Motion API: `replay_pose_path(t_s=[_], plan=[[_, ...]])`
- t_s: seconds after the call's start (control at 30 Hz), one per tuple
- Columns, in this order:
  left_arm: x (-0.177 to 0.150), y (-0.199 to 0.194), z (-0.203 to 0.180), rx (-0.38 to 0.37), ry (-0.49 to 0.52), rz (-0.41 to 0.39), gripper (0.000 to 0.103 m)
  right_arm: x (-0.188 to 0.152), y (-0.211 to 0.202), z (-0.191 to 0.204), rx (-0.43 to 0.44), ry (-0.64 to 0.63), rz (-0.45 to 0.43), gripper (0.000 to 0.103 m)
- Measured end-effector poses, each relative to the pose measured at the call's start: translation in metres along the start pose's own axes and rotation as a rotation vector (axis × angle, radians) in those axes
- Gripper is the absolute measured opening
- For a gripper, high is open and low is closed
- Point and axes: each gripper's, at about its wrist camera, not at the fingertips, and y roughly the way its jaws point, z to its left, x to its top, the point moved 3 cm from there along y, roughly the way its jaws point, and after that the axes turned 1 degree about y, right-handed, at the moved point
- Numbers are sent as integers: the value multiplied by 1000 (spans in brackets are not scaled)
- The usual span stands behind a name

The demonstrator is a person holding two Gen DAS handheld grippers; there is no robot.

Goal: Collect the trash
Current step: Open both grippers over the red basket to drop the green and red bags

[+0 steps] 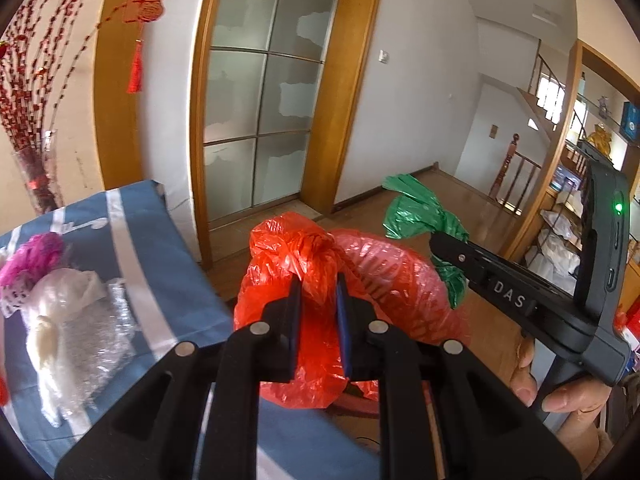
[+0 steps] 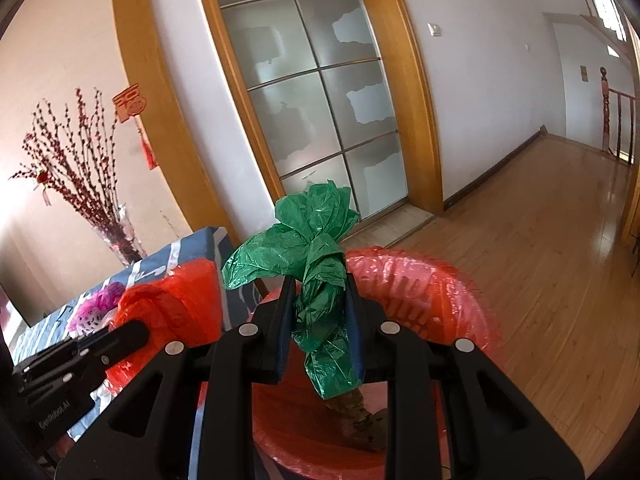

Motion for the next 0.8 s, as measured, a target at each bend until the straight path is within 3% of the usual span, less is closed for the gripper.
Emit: replay_pose_path(t_s=[0.33,0.53,0.8], plan=[[-3,33,-26,-44,2,48,21,12,10,-35,-14,107,-4,28],[-10,46,-16,-6,-27,81,36,3,13,-42,-42,113,11,43],[-19,34,6,36,-43,84,43,-3,13,-32,-62,68,17,43]])
